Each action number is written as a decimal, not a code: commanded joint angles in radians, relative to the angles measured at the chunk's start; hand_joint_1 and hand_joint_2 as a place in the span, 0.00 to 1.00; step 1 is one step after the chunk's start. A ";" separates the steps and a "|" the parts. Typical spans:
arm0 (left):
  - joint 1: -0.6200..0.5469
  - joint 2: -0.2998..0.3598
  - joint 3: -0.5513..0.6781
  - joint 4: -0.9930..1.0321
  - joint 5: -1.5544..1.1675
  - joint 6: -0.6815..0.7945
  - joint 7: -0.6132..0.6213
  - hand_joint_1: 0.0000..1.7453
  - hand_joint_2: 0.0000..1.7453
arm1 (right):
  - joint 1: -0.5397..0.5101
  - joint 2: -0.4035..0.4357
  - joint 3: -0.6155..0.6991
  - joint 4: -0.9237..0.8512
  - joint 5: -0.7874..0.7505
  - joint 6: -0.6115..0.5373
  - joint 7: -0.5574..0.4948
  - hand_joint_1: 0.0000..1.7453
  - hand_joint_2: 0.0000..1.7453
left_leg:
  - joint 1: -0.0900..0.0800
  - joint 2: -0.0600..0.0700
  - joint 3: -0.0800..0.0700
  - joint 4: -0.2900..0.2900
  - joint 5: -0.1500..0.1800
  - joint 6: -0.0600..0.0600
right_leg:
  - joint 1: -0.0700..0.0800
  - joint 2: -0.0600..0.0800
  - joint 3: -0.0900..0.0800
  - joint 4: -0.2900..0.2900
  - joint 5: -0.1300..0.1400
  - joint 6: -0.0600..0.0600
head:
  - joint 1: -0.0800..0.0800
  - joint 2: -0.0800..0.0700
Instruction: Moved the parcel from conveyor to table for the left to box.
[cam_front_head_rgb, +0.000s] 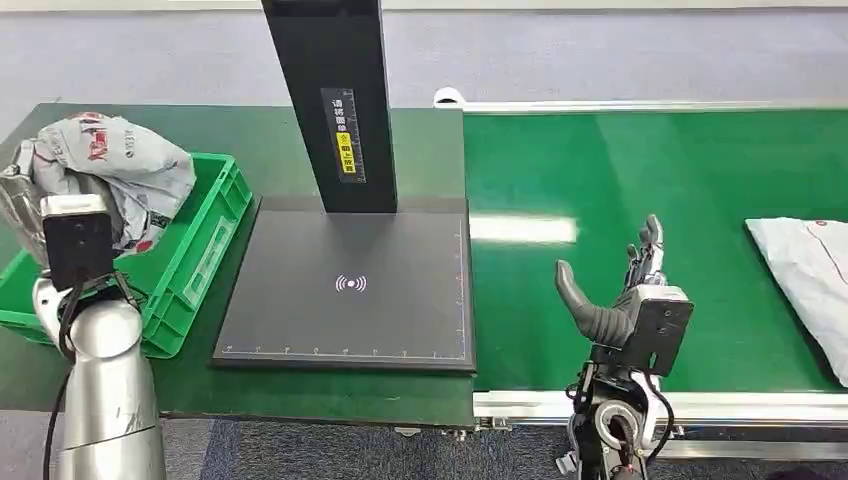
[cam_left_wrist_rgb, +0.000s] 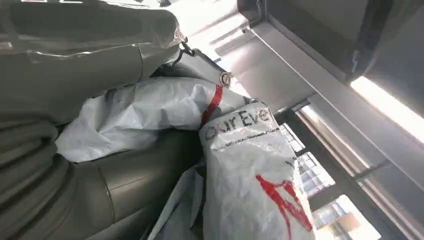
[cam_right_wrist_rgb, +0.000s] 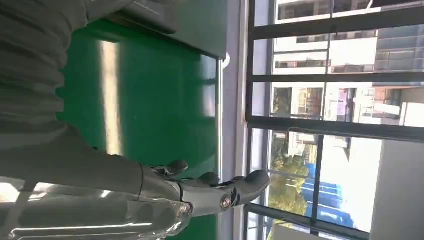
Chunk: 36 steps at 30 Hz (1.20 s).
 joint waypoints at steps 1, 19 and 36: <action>-0.360 0.216 0.170 0.552 0.024 0.013 0.020 1.00 1.00 | 0.043 -0.048 0.007 0.039 -0.043 0.028 0.011 0.00 1.00 | 0.001 -0.005 0.000 0.000 0.002 -0.001 | 0.001 -0.001 0.000 0.001 0.000 -0.002 | 0.000 0.000; -0.623 0.297 0.186 1.070 -0.152 0.070 0.095 1.00 1.00 | 0.035 -0.057 0.070 0.070 -0.072 0.037 0.036 0.00 1.00 | 0.002 -0.003 -0.002 0.000 0.004 -0.002 | 0.002 0.001 -0.002 0.002 0.002 -0.003 | 0.000 0.000; -0.610 0.252 0.150 1.016 -0.109 -0.074 0.085 0.00 1.00 | 0.017 -0.054 0.057 0.084 -0.075 0.038 0.039 0.00 1.00 | 0.002 -0.003 -0.004 0.000 0.004 -0.003 | 0.002 0.000 -0.004 0.002 0.002 -0.003 | 0.000 0.000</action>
